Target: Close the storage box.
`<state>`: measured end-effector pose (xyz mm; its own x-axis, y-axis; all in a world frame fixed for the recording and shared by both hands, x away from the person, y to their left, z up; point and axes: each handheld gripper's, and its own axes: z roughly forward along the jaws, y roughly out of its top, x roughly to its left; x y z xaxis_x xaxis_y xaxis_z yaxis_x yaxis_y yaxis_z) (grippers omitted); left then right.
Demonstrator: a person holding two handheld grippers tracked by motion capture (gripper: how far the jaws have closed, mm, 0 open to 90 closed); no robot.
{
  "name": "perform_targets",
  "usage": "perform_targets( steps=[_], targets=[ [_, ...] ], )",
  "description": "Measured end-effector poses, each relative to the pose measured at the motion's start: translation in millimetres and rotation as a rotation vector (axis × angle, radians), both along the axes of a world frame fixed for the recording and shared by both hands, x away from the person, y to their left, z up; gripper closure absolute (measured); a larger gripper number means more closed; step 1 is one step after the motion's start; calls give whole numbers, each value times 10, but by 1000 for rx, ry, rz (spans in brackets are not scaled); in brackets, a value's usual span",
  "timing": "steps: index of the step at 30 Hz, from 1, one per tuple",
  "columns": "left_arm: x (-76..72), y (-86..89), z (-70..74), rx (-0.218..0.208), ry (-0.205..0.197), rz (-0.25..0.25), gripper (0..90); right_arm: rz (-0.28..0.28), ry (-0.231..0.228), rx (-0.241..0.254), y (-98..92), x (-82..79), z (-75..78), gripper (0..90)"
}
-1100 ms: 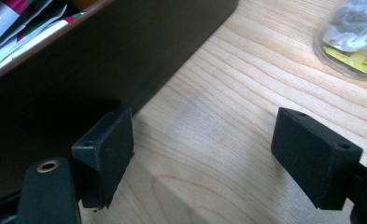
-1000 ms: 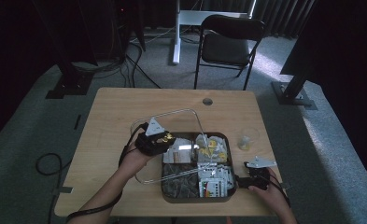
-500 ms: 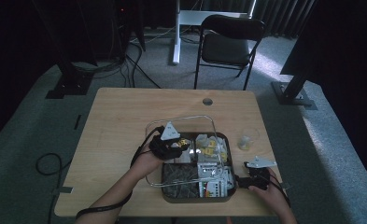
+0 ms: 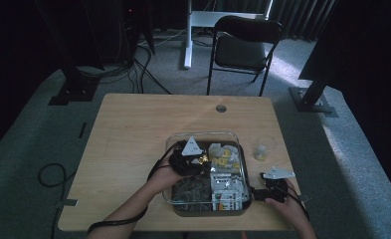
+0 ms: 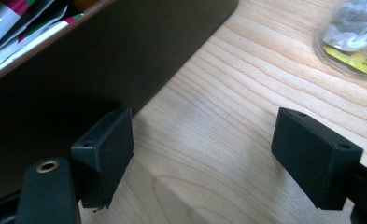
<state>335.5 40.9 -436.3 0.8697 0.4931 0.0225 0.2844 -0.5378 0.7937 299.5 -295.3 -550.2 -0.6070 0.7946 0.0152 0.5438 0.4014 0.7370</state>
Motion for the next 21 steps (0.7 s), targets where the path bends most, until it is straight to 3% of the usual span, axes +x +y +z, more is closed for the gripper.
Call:
perform_targets(
  steps=[12, 21],
  targets=[
    [1, -204, -217, 69, 10, -19, 589, 0, 2, 6, -5, 3, 0, 202],
    [29, -277, -334, 82, 20, -12, 589, 1, 3, 9, -10, 4, 0, 202]
  ],
)
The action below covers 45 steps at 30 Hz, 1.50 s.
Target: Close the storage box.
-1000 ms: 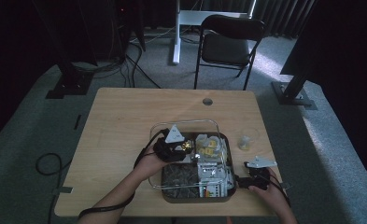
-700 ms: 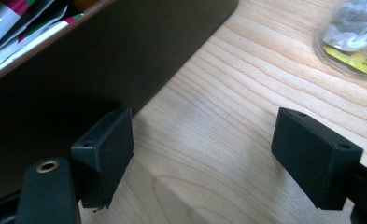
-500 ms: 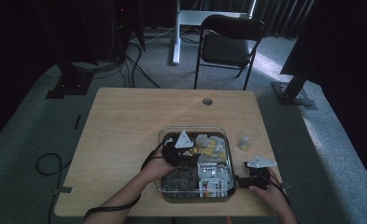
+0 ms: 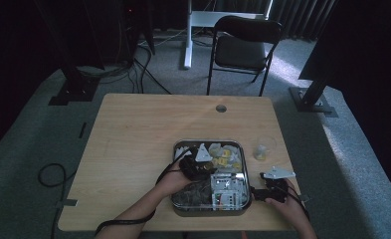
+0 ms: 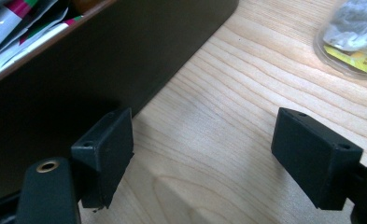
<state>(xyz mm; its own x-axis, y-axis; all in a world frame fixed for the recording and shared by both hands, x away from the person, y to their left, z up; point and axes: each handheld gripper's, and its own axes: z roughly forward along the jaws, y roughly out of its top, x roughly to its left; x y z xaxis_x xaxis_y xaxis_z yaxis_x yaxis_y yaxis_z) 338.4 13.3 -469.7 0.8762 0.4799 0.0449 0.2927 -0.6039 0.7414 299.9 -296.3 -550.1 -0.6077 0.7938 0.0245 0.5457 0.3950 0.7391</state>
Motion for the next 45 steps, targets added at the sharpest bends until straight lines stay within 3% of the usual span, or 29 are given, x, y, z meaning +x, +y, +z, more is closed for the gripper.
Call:
perform_targets(
  steps=[14, 23, 31, 34, 38, 45],
  targets=[
    [-29, -56, -37, 0, 4, 8, 589, 0, 0, -1, 1, 0, 0, 202],
    [-30, -59, -79, -23, 29, 17, 589, -2, 0, -3, 5, -2, 0, 201],
    [-31, -45, -99, -36, 19, 10, 587, -1, -1, -6, 8, -4, -1, 201],
    [-15, -43, -96, -40, 42, 10, 580, -1, -1, -6, 8, -4, -1, 201],
    [-5, -19, -62, -58, 60, 0, 508, -1, -1, -7, 7, -4, -1, 201],
    [15, 24, 3, -116, 91, 34, 327, -1, -4, -9, 10, -4, -2, 201]
  ],
)
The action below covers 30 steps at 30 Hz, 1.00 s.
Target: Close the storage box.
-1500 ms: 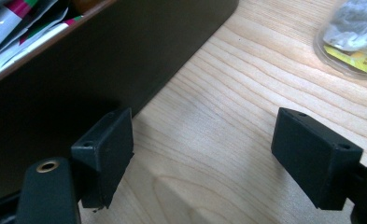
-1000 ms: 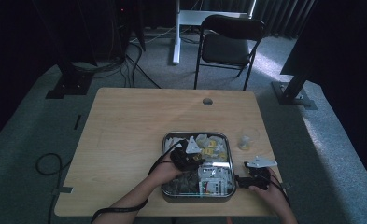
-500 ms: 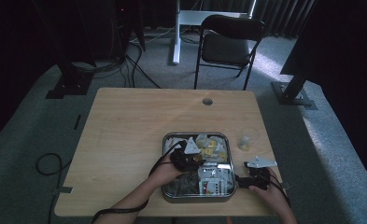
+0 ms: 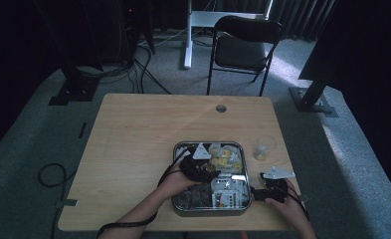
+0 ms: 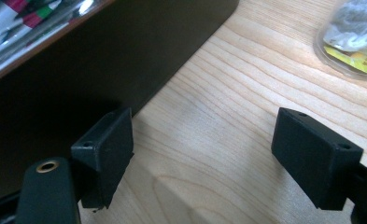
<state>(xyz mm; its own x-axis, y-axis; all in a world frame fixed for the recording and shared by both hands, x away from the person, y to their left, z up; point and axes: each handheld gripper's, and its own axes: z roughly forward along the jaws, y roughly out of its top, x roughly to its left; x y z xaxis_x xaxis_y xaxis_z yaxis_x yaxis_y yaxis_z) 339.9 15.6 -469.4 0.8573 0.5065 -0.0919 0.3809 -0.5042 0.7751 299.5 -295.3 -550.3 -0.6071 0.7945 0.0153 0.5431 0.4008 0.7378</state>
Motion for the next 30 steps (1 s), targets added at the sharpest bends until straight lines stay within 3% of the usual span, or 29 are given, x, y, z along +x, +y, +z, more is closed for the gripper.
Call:
perform_targets(
  steps=[2, 3, 4, 8, 13, 15, 30],
  targets=[
    [4, 12, 3, -21, 18, -6, 261, 1, -1, -1, -1, 1, 0, 201],
    [-4, 9, 5, -13, 9, 6, 249, 1, -1, -1, 0, 0, 0, 201],
    [-4, 9, 5, -13, 9, 6, 180, 1, -1, -1, 0, 0, 0, 201],
    [-9, 18, 16, -14, -5, 15, 167, 1, -2, -3, 0, 0, -1, 201],
    [-15, 49, 21, 22, -40, 27, 81, 0, -1, -3, 2, -1, 0, 202],
    [-5, 73, 15, 18, -37, 31, 16, 0, -1, -3, 3, -2, 0, 202],
    [-1, 337, 16, 13, -54, 77, 16, 0, 0, -4, 4, -3, 0, 202]
  ],
)
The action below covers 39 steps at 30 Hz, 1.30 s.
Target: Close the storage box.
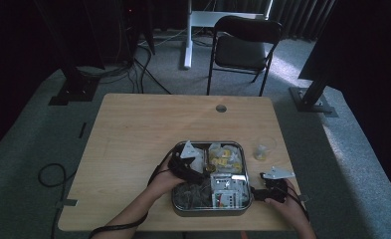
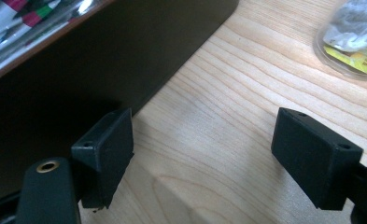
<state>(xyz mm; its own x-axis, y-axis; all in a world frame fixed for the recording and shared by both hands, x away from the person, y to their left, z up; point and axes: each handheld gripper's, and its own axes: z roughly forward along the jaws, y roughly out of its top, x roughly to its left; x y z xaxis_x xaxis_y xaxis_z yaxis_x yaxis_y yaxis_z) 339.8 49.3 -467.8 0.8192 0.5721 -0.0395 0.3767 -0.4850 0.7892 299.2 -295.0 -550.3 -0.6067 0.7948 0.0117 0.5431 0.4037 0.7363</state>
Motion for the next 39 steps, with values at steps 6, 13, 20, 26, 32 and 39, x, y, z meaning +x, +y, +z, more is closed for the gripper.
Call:
perform_targets(
  steps=[6, 13, 20, 26, 32, 39],
  targets=[
    [-6, 137, -4, -10, -10, 26, 16, 0, -1, 0, 1, 0, 0, 202],
    [-11, 318, -17, -14, -21, 23, 16, 0, -1, 0, 2, 0, 0, 202],
    [-8, 523, -78, -15, -7, 37, 16, 1, -1, -2, 1, 0, 0, 202],
    [-22, 697, -103, -26, -13, 45, 16, 0, -1, -2, 1, 0, 0, 202],
    [-23, 896, -146, -32, -9, 62, 16, 0, -1, -2, 1, 0, 0, 202],
    [-16, 1082, -266, -23, 3, 91, 16, 0, -1, -2, 2, 0, 0, 202]
  ],
)
